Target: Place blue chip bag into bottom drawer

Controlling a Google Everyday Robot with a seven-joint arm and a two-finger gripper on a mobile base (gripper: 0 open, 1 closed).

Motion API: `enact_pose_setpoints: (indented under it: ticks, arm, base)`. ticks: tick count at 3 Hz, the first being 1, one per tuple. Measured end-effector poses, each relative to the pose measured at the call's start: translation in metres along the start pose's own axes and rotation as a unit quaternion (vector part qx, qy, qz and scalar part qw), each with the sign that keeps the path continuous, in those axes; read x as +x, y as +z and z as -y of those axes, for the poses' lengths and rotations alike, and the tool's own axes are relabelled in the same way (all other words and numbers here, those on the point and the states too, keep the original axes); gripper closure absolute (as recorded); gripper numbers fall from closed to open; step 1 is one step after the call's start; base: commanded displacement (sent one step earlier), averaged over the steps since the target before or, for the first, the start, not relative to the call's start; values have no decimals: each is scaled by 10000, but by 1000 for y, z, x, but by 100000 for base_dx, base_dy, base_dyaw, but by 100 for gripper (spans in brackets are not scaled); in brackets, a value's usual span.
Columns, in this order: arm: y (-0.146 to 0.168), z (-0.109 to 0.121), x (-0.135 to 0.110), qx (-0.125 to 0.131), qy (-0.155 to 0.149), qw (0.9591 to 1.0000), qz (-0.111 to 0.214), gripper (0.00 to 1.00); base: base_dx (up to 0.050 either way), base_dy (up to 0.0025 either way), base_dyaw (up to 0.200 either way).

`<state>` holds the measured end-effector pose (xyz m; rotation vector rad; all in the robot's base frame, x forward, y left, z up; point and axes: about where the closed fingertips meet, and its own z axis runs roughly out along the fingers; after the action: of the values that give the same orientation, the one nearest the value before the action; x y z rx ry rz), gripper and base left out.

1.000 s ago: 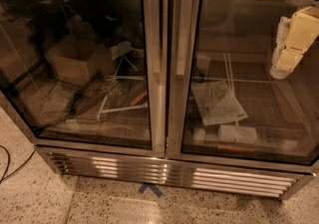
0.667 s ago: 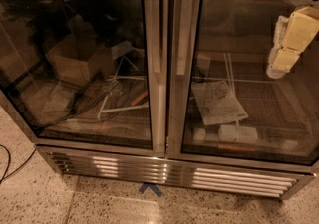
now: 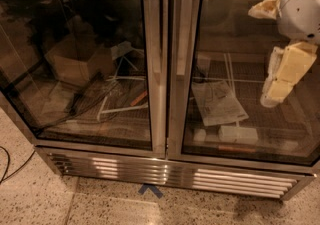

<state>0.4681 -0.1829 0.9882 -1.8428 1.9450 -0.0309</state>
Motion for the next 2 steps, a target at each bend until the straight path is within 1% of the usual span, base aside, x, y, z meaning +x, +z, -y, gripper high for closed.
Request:
enact_pose_setpoints:
  ticks: [1,2]
  arm:
    - [37,-31,6,-219,13,9997,145,0]
    - [61,-45,8,-293,-17,9993,245,0]
  base:
    - [0,0,0]
    - [0,0,0]
